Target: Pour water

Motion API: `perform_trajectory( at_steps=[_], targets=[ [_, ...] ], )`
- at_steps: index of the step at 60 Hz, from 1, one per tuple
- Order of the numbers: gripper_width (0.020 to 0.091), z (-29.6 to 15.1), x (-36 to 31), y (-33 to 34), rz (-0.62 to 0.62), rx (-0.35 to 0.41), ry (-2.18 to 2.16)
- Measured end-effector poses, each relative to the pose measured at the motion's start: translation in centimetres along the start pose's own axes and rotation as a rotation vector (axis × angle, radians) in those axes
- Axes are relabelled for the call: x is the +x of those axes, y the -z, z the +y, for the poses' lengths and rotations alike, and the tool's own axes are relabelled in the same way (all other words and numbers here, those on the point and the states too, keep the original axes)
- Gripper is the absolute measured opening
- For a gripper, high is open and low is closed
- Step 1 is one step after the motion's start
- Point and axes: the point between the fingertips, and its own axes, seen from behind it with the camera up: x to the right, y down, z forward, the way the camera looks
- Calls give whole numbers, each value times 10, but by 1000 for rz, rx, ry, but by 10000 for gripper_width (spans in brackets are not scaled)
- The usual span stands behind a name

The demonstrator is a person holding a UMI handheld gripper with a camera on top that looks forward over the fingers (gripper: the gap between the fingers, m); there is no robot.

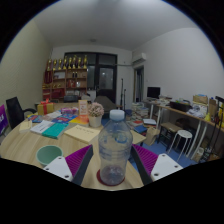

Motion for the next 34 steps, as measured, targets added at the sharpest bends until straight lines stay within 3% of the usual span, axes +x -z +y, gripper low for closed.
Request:
perform_trajectory(
  at_steps=[21,22,34],
  targets=[
    [833,-21,-64,185,67,-92,-50],
    [831,-13,-37,186,61,-92,-49],
    [830,-43,-101,299,73,-120,-19]
  ],
)
